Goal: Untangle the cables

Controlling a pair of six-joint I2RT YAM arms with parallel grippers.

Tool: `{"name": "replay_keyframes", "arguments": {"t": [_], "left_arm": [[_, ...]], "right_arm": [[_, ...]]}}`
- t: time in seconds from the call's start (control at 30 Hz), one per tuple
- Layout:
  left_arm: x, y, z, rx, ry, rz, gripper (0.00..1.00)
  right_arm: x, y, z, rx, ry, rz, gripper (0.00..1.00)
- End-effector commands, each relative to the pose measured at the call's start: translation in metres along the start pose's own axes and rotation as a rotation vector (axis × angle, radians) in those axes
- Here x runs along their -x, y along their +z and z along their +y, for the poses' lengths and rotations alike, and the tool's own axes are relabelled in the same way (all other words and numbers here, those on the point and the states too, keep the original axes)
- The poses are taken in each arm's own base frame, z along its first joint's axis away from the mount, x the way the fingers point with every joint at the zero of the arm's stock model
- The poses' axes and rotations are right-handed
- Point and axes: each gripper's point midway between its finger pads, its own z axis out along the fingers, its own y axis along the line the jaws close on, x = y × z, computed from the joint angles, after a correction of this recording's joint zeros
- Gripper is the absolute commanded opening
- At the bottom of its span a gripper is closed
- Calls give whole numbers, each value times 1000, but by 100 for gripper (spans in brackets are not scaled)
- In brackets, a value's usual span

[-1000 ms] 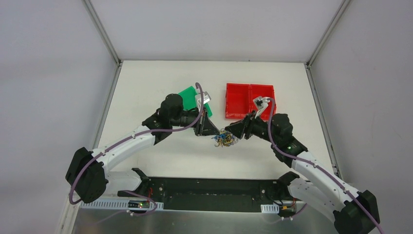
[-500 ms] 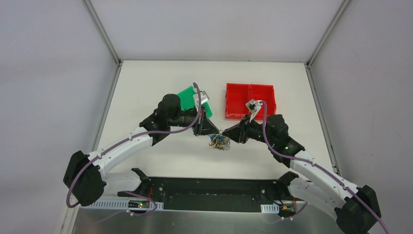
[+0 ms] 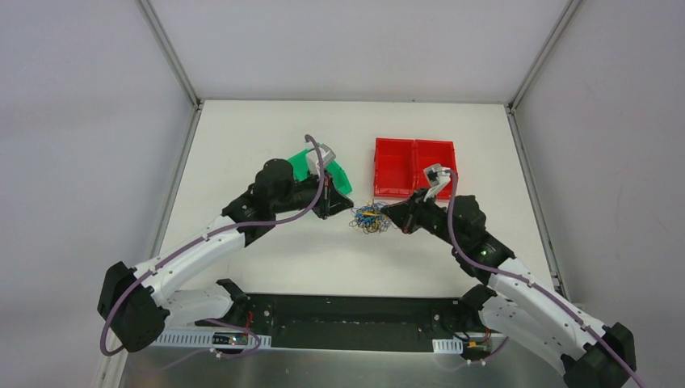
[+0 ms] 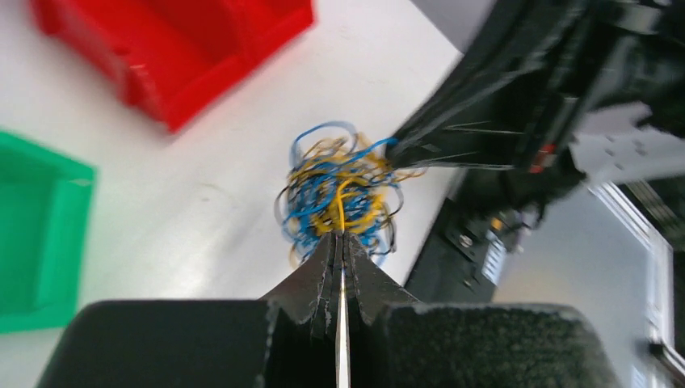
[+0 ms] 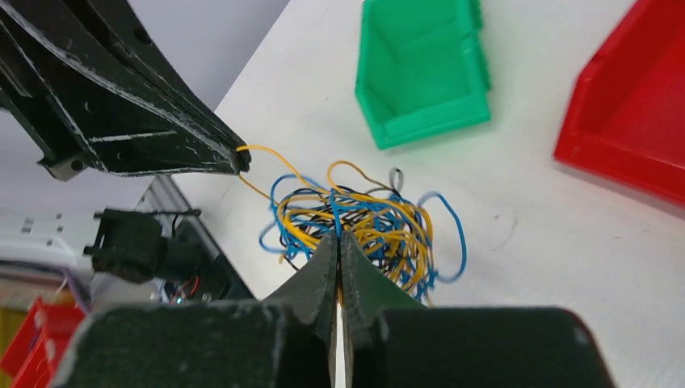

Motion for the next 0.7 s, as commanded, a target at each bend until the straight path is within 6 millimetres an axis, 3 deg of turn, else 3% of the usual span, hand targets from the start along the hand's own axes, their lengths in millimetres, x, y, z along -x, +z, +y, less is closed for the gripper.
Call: {"name": "replay_keyframes", "arguments": {"t": [0.0,0.07,0.23,0.43,0.57,0.67], "left_arm": [[22,-33,58,402,20,-158,0],[24,-56,84,576,-8,-234,0],[30,-103,109,792,-52,-393,0],[30,-150,126,984,-96,-526,0],[26,-186,135,1116,-131,-628,0],[24,-205,137,1171,-152,-697,0]], "right_arm": [[38,-17,-34,-233,22,-211,0],[49,-29,-57,-365,45,-293,0],[60,-64,-106,-658,121,-434,0],[63,-107,-144,-900,223,-560,0],[61,-146,-168,-1070,304,-669,0],[62,-163,-173,-1100,350,-726,0]]}}
